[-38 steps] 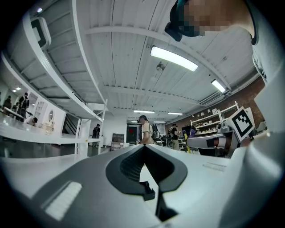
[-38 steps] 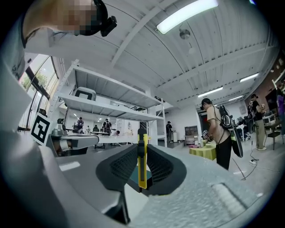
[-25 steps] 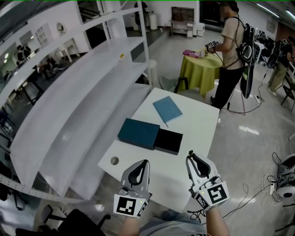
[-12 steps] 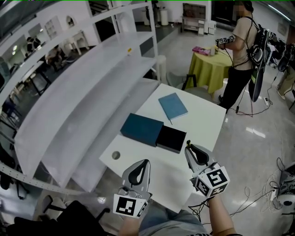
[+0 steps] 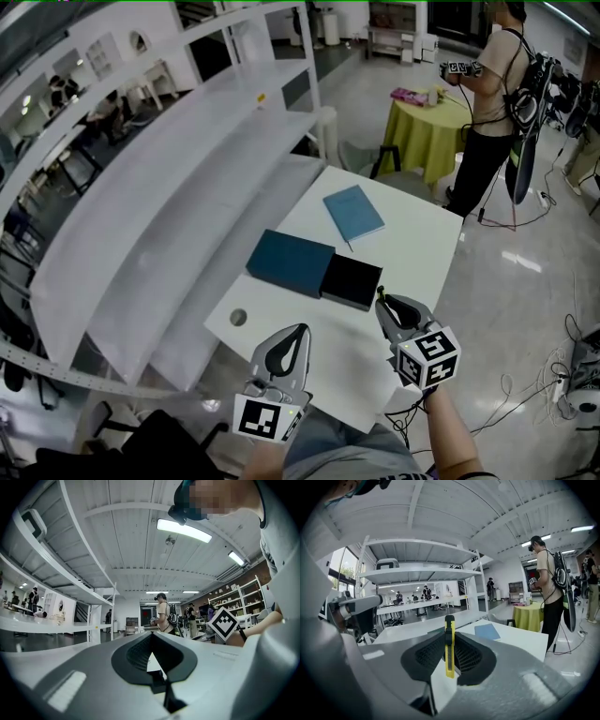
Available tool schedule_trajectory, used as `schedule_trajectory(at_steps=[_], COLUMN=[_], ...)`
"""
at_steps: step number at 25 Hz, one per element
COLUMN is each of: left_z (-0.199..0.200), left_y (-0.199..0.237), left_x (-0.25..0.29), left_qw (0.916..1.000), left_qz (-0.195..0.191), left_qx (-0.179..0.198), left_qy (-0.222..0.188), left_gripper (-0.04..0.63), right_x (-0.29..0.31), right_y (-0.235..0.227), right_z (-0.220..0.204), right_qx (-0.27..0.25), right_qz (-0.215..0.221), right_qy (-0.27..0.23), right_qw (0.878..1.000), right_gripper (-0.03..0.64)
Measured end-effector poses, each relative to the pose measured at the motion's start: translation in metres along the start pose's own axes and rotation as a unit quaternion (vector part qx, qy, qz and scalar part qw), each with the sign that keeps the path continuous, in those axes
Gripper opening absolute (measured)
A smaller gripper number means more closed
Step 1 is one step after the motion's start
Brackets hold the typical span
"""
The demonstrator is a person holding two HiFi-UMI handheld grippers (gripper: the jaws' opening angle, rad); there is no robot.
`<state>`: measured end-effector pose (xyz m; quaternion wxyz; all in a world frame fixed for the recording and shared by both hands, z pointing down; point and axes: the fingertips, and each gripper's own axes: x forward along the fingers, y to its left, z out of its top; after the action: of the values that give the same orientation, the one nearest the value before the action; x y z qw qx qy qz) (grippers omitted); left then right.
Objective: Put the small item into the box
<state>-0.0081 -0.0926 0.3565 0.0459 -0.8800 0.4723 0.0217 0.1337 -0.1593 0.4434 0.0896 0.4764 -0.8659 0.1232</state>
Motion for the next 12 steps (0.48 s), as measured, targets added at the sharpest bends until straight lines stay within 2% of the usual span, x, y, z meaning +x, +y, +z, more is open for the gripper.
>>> schedule_trajectory(at_steps=[12], left_z=[-0.011], left_y=[0.021], left_x=[0.008], left_qw=[0.9999], left_qz=[-0.01], left_qx=[-0.01], left_qy=[0.007], left_gripper=[0.018], right_x=[0.038], right_y=[-0.017], right_z=[-0.032], right_qx=[0.001], right_qz=[-0.019], right_qy=[0.08], right_qw=[0.997], right_gripper=[0.066])
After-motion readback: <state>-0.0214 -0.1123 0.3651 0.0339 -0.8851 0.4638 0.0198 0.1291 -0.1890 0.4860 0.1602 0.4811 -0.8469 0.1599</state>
